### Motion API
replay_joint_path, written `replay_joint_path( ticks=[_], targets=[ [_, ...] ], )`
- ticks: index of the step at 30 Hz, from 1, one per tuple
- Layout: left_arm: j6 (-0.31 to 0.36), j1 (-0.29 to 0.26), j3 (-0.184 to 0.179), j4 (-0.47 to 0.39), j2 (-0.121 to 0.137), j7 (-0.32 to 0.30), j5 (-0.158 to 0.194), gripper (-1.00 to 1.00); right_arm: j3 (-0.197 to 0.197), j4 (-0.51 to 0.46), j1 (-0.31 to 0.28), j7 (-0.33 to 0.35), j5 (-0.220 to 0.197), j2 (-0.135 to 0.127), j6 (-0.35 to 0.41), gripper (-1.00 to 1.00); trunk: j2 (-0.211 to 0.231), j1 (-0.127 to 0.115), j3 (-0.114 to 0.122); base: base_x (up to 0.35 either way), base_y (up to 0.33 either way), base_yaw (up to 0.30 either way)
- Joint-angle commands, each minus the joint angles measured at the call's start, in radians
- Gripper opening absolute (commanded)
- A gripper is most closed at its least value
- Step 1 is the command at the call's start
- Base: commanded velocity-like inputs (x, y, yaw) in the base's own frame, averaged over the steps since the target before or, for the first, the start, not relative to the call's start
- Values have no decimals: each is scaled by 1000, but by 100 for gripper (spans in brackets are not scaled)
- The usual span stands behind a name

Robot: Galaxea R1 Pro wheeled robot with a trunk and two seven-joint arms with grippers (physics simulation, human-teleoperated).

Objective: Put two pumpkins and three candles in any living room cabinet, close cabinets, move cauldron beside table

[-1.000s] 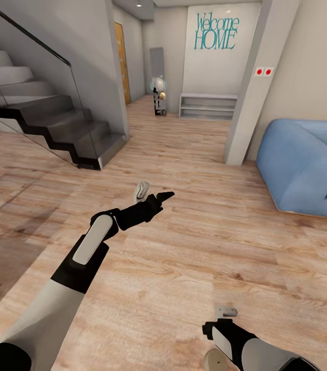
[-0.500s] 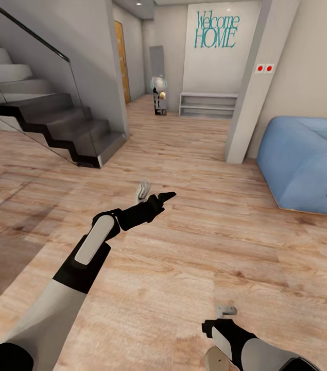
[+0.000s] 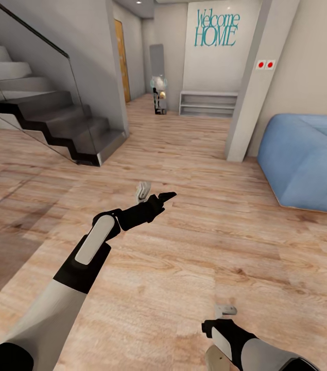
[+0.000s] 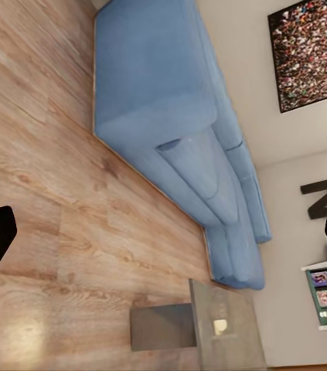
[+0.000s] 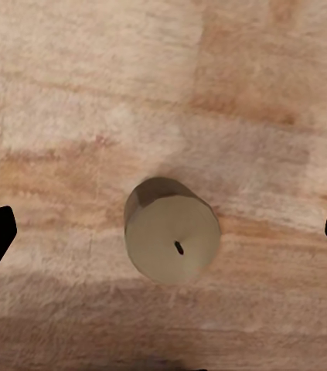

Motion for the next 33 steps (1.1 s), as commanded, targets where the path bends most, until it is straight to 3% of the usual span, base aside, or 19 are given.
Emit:
replay_joint_path(
  ticks=[1, 33],
  targets=[
    [0, 0, 0, 0, 0, 0, 0, 100, 0, 0, 0, 0, 0, 0, -1, 100, -7, 4, -3, 0, 0, 0],
    [0, 0, 0, 2, 0, 0, 2, 100, -1, 0, 1, -3, -9, 2, -8, 100, -231, 127, -103, 0, 0, 0]
  ],
)
